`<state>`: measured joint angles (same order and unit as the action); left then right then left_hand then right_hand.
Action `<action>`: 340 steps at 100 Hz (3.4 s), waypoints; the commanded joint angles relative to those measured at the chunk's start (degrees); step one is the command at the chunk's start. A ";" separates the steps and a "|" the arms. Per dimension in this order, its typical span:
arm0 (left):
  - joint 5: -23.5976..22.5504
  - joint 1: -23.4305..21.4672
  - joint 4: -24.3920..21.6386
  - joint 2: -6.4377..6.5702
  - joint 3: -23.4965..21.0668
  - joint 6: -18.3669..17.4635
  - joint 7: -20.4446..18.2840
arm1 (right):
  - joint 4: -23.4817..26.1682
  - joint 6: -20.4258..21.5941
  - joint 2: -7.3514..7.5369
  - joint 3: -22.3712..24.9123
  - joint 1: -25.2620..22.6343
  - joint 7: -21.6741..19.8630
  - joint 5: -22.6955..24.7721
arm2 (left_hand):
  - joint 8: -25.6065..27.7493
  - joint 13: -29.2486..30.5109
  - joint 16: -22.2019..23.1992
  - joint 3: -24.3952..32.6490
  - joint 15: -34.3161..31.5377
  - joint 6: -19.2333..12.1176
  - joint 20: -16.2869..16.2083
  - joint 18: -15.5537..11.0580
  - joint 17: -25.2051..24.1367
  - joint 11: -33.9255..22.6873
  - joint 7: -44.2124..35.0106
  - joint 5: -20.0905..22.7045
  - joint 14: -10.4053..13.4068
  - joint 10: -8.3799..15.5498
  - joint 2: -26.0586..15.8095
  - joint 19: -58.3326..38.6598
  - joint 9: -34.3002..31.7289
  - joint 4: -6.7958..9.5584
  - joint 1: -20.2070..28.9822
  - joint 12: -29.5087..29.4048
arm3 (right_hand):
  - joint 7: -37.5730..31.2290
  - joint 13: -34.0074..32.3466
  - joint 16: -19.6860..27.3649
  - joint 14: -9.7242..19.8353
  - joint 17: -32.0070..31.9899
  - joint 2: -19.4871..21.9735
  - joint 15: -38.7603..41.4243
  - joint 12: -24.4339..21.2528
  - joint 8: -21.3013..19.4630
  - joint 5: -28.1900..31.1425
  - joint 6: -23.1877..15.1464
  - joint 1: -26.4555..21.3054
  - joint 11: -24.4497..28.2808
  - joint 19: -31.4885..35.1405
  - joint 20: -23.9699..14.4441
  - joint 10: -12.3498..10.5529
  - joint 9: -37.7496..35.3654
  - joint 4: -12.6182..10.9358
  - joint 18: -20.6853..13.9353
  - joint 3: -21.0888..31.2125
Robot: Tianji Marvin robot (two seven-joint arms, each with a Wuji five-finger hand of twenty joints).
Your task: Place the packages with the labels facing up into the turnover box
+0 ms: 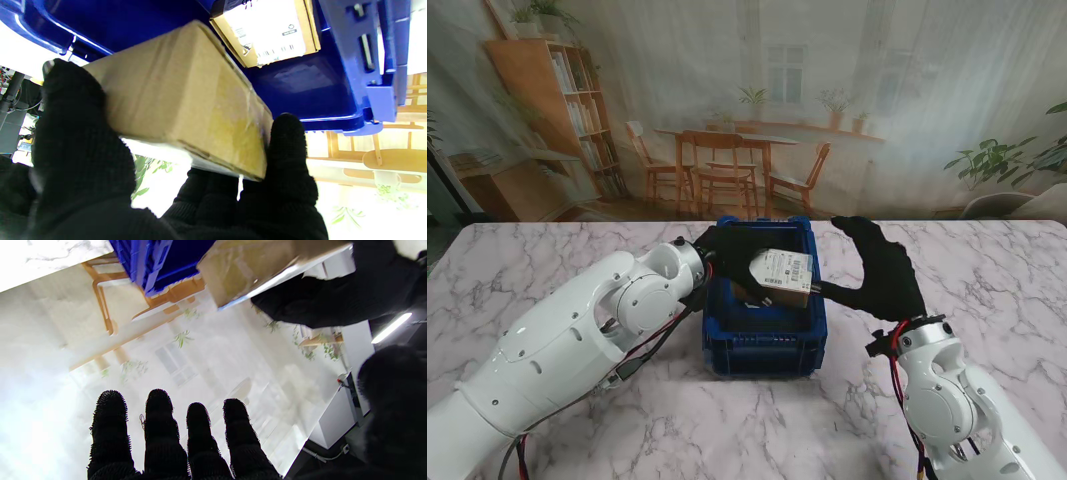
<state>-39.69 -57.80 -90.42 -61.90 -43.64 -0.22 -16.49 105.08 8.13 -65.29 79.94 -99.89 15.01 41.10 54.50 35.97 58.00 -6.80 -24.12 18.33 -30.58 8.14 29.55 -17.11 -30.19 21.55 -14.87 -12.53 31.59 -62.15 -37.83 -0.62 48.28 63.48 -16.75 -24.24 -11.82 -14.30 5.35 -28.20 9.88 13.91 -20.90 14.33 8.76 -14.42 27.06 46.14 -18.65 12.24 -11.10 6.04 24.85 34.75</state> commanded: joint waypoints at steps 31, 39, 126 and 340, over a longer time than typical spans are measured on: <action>-0.30 0.18 1.55 -0.33 1.94 0.55 0.57 | -2.70 -2.38 -1.57 2.72 -3.77 6.92 -2.86 | 1.81 4.26 0.12 19.22 -9.56 -7.89 0.14 -4.51 0.08 -5.87 -7.89 0.91 3.46 5.13 -11.51 -2.37 -4.04 5.81 23.46 3.37 | -2.89 2.10 0.48 1.61 -1.90 2.00 -4.02 -0.36 -0.34 -2.86 -2.22 -0.78 -1.67 -2.65 0.38 -1.04 1.01 0.29 -2.90 -2.44; -0.70 -0.56 1.45 -0.31 1.57 0.57 1.07 | -3.13 -2.62 -1.69 2.59 -3.80 7.53 -2.91 | 1.75 4.02 -0.26 19.05 -9.76 -7.83 0.14 -4.37 0.04 -5.77 -7.85 0.83 3.44 5.06 -11.79 -2.43 -3.95 5.73 23.45 3.33 | -3.18 2.11 0.40 1.69 -1.83 2.09 -4.06 -0.31 -0.20 -2.94 -2.19 -0.99 -1.58 -2.83 0.21 -0.95 1.18 0.25 -2.85 -2.64; -1.61 -3.16 2.30 -0.02 1.92 1.22 1.74 | -5.40 -4.09 -2.66 1.68 -3.48 11.24 -4.93 | 0.92 1.89 -4.27 16.21 -10.49 -6.91 0.27 -3.24 -1.89 -4.90 -6.27 0.66 2.25 4.15 -13.33 -2.17 -2.70 4.91 20.80 3.04 | -5.49 3.21 0.23 2.02 -3.06 2.16 -5.12 -1.60 1.61 -3.79 -3.03 0.80 -4.15 -10.46 -1.09 -1.41 1.47 0.89 -2.71 -1.91; -7.88 -22.11 -13.95 -0.05 -22.77 -6.55 12.74 | -3.40 -4.72 -2.00 2.57 -2.12 6.61 -5.59 | -25.10 -9.22 -33.49 4.99 9.18 -7.27 7.91 10.08 -18.73 7.94 15.94 12.44 -2.36 1.10 -29.18 17.83 4.80 -0.24 -0.44 -43.91 | -7.08 4.49 0.74 3.42 -1.98 0.31 -6.34 -0.77 2.35 -1.20 -7.44 -0.76 -3.62 -12.77 -4.93 -4.41 1.13 0.79 -3.77 -3.02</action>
<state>-48.60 -78.24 -103.05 -62.19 -64.80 -6.05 -4.49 101.30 2.51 -67.51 82.33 -102.25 21.89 35.47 28.53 25.30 23.76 -1.59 -15.29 10.95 -21.48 17.25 12.01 -8.71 -13.56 32.46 -18.06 -12.32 4.32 -42.84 -31.51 -0.68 46.79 18.80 -22.79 -20.74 -11.77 -12.90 3.19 -28.90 7.00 12.63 -19.46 12.53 4.00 -16.06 22.52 33.90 -22.42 9.81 -11.10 6.04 24.18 32.04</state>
